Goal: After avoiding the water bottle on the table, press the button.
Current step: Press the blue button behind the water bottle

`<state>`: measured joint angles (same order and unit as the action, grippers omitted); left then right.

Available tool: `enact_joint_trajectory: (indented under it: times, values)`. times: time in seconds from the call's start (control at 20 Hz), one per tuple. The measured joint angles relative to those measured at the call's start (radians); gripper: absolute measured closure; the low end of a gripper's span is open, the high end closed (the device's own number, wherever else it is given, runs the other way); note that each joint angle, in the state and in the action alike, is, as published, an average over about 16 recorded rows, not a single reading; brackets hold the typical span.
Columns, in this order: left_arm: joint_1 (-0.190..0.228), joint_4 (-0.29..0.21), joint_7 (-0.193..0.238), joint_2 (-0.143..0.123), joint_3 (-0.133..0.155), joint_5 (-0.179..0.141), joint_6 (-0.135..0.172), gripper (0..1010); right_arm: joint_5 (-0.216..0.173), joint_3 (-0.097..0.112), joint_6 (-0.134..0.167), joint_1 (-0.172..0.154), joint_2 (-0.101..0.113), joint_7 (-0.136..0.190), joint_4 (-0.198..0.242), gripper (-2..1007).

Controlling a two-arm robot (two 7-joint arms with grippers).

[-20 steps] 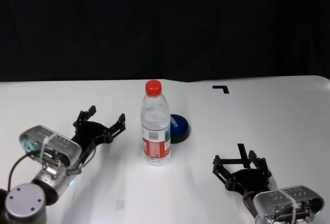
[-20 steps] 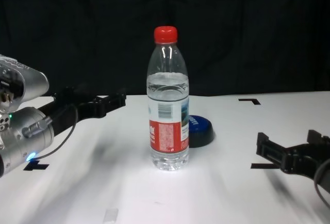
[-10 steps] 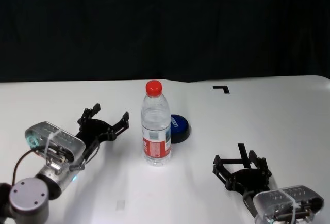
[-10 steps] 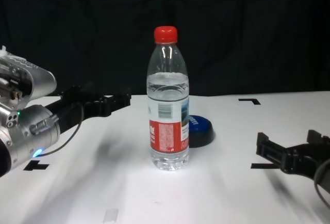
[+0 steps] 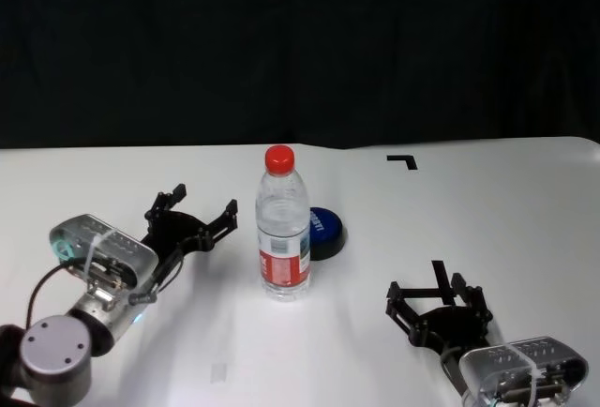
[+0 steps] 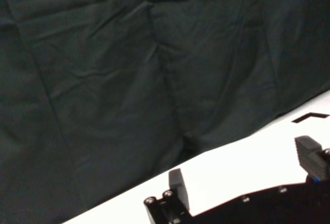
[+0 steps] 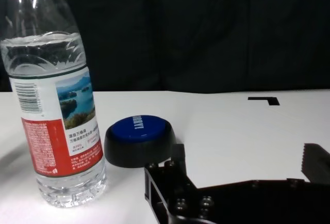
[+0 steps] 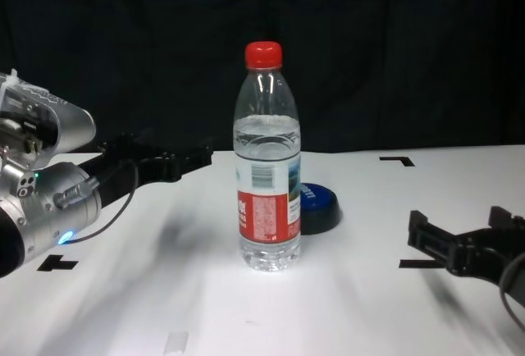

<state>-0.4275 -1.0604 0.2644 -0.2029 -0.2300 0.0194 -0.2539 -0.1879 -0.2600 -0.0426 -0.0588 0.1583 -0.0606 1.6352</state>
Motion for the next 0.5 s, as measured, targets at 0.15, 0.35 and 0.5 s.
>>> enact_joint_trajectory:
  times: [0.15, 0.35, 0.5]
  values:
    - [-0.008, 0.011, 0.002, 0.001, -0.003, 0.000, -0.004, 1, 0.000, 0.000, 0.000, 0.000, 0.000, 0.000, 0.000, 2]
    - [-0.018, 0.024, 0.004, 0.002, -0.006, -0.001, -0.009, 1, 0.000, 0.000, 0.000, 0.000, 0.000, 0.000, 0.000, 2]
    - [-0.024, 0.032, 0.005, 0.003, -0.007, -0.001, -0.013, 1, 0.000, 0.000, 0.000, 0.000, 0.000, 0.000, 0.000, 2]
